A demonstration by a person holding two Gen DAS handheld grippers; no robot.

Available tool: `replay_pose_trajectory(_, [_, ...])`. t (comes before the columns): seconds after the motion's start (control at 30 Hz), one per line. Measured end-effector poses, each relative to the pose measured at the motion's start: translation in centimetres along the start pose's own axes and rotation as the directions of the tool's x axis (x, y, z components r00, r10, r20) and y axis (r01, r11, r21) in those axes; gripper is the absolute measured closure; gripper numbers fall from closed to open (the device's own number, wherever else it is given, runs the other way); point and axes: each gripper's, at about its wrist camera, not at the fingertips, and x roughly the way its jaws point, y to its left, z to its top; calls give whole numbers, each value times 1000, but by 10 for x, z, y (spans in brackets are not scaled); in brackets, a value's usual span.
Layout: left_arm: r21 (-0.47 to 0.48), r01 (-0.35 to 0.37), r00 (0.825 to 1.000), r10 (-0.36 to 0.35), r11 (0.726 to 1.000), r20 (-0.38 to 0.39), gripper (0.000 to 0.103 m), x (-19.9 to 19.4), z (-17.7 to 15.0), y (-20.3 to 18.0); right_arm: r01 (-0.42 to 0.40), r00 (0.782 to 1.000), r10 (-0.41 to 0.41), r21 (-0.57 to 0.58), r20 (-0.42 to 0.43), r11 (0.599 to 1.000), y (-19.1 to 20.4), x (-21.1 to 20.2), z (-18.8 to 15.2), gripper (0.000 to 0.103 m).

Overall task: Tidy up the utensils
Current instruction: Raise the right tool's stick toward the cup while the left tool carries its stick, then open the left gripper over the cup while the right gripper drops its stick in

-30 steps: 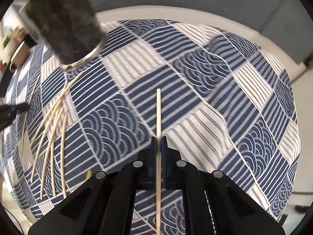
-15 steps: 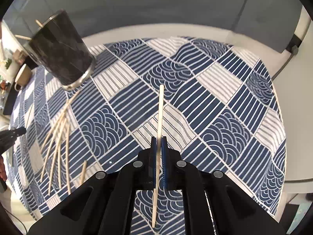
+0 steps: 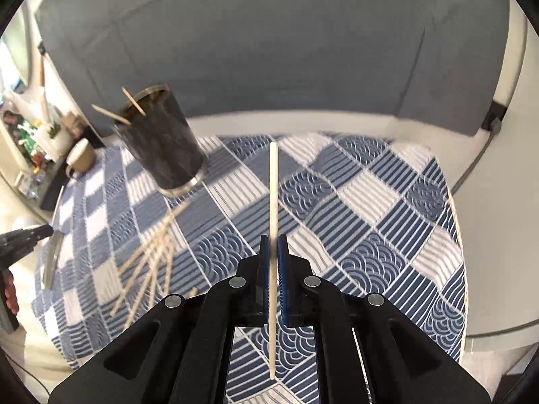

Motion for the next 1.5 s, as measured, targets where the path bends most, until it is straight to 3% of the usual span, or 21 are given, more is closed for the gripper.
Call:
replay_pose_trajectory(0.27, [-8,-25,994,25,1000,106,98,-51,24,-9,-56,988,58,-17,141,998,11,-51,31,98])
replay_pose_trajectory(0.43, [15,-45,983,42,999,180,98,-84,47,-22,-97,971,102,-34,215,995,19,-79,54,98])
replay_pose_trajectory(0.5, [27,-84,975,77,996,208,98,-93,59,-28,-110,964,119,-50,239,993,24,-88,65,98])
replay_pose_trajectory(0.93, [56,-35,948,16,998,317,98,-127,141,-44,-121,942,164,-159,294,980,67,-90,133,98])
replay_pose_trajectory(1.17, [60,105,929,-119,993,351,98,-112,190,-50,-178,907,233,-182,350,967,89,-75,173,98])
replay_pose_trajectory(1.3, [68,200,869,-209,977,448,98,-108,205,-52,-203,880,264,-188,396,961,100,-63,189,98])
replay_pose_trajectory(1.37, [78,248,828,-253,966,500,98,-107,208,-52,-232,859,290,-186,421,955,102,-58,194,98])
replay_pose_trajectory(1.4, [84,285,799,-285,955,530,98,-105,210,-51,-241,851,299,-185,431,953,103,-56,196,98])
replay_pose_trajectory(1.5, [95,350,742,-337,932,580,98,-100,212,-48,-246,846,302,-180,439,952,110,-45,204,98])
